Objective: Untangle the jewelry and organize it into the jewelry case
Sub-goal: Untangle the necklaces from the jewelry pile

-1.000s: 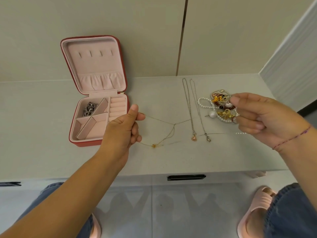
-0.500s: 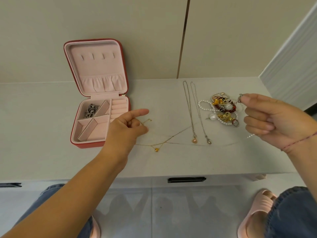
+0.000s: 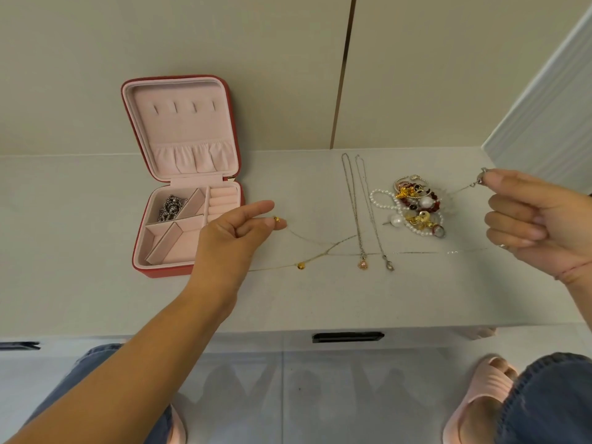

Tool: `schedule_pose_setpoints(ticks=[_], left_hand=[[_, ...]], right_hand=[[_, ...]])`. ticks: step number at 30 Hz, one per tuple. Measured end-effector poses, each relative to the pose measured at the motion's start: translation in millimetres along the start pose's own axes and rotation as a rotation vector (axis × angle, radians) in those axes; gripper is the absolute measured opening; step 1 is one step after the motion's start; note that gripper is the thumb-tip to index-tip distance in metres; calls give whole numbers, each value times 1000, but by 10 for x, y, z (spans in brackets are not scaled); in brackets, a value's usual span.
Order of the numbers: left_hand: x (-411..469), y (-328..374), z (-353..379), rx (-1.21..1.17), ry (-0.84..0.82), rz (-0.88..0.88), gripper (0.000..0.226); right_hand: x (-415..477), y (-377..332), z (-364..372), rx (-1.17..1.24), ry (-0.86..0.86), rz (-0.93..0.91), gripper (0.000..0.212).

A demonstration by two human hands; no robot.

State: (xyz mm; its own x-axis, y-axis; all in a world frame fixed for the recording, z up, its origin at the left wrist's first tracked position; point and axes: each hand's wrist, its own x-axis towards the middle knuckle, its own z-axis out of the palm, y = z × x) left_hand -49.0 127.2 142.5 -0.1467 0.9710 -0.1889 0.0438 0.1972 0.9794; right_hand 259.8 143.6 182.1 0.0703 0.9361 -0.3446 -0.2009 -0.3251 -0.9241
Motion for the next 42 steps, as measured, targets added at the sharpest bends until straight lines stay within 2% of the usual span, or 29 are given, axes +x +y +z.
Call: schedule_pose_setpoints(ticks=[3, 11, 15, 19, 24, 26, 30, 36, 42], left_hand=[[35, -29, -19, -23, 23, 17, 22], [62, -63, -19, -87, 92, -34, 18], [17, -95, 13, -78, 60, -29, 18], [-22, -98, 53, -57, 40, -59, 17], [-45, -133, 87, -40, 32, -61, 17], [-60, -160, 101, -3, 20, -64, 17], [-24, -290, 89, 75, 20, 33, 18], [62, -493, 56, 341, 14, 152, 21], [71, -567, 71, 584, -45, 257, 24]], right_hand=[[2, -12, -61, 13, -1, -11, 13], [-35, -14, -114, -9, 23, -5, 21], [-64, 46, -49, -34, -42, 29, 20], [-84, 101, -5, -80, -121, 100, 53], [-119, 171, 0, -189, -100, 183, 66], [-144, 226, 4, -287, -60, 196, 56], [-166, 392, 1, -493, 36, 200, 5], [-123, 606, -1, -722, 116, 87, 5], [-104, 674, -35, -904, 140, 81, 5]])
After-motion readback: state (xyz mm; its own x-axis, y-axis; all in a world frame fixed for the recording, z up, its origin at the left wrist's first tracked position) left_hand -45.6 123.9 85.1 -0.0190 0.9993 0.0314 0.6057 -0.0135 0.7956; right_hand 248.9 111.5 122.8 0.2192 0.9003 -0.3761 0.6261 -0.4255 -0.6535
